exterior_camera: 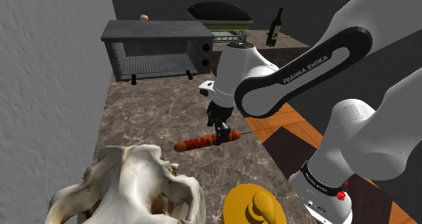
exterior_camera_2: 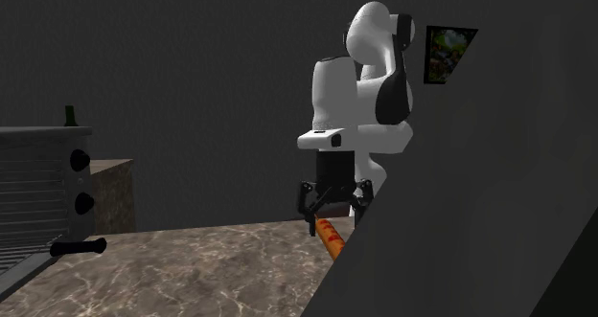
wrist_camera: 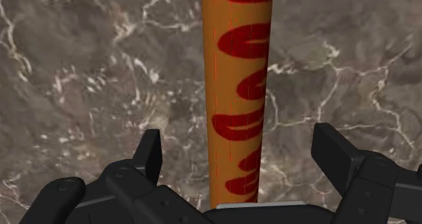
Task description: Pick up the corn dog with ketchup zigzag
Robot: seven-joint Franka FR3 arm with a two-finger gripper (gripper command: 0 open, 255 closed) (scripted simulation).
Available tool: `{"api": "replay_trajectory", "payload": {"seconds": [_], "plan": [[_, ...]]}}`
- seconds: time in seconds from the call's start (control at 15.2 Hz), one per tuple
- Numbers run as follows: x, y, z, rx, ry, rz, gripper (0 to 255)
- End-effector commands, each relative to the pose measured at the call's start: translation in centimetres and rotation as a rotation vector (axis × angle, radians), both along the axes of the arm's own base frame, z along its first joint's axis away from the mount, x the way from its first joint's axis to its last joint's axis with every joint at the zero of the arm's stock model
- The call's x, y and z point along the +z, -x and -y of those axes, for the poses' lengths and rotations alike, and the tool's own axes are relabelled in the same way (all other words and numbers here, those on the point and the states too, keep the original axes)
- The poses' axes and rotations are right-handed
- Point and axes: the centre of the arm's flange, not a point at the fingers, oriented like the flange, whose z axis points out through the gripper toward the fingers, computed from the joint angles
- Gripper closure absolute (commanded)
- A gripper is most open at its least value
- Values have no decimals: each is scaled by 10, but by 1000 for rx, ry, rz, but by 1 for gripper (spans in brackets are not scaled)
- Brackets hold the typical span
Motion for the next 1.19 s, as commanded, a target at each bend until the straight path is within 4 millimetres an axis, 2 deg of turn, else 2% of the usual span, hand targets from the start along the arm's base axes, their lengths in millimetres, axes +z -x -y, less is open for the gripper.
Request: {"api": "replay_trajectory", "payload": {"seconds": [0.0,0.26,0.33,0.92,1.12], "plan": [[-11,1,0,3,0,1,0],[-24,1,0,3,0,1,0],[-25,0,-1,3,0,1,255],[-24,1,0,3,0,1,255],[-9,1,0,3,0,1,255]]}}
